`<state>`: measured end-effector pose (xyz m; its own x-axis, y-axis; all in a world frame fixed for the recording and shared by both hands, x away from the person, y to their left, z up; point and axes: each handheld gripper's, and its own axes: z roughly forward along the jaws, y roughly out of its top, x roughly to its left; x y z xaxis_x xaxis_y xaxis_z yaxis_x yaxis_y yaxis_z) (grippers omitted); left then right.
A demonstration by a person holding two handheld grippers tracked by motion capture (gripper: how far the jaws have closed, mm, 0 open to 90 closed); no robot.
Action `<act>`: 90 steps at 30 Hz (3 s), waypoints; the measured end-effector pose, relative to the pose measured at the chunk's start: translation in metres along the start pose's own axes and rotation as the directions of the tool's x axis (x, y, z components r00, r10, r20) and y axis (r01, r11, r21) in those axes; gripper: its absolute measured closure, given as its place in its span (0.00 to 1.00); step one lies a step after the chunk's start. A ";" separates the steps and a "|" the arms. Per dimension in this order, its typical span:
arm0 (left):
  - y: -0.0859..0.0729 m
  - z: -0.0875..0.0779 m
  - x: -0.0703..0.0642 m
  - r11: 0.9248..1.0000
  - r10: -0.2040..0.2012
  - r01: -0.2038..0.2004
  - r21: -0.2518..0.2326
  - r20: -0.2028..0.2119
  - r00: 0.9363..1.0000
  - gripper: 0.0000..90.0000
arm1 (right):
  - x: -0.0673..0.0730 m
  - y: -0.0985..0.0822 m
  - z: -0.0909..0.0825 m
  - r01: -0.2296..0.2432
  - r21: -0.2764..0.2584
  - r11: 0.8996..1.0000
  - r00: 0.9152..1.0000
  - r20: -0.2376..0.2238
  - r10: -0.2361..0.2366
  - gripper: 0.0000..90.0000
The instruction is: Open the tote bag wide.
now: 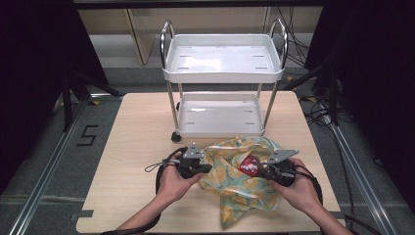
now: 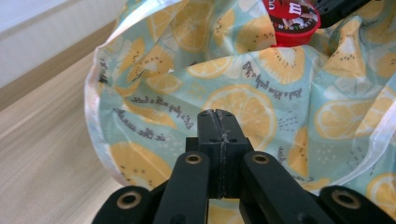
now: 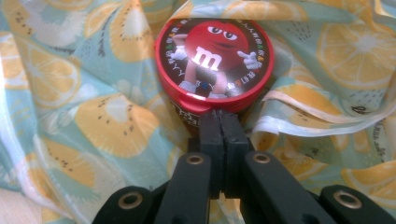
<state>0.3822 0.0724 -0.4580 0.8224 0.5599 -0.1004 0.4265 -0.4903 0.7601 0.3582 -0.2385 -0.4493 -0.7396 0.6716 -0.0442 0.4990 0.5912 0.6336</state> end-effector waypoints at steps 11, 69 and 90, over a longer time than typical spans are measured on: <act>-0.001 0.002 -0.004 1.000 -0.009 0.010 -0.009 0.012 1.000 1.00 | 0.011 0.001 0.005 0.028 -0.006 1.000 0.999 -0.035 -0.028 1.00; -0.019 0.055 -0.071 0.949 0.201 -0.254 0.184 0.267 0.943 0.92 | 0.008 0.006 0.002 -0.024 -0.030 0.999 1.000 -0.010 0.024 1.00; -0.020 0.056 -0.075 0.949 0.206 -0.258 0.179 0.265 0.942 0.94 | 0.022 0.009 0.009 0.040 -0.018 0.999 0.997 -0.067 -0.041 0.95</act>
<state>0.3335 0.0030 -0.5013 0.9624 0.2492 -0.1082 0.2601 -0.7297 0.6323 0.3505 -0.2139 -0.4514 -0.7881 0.6152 -0.0186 0.4607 0.6096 0.6451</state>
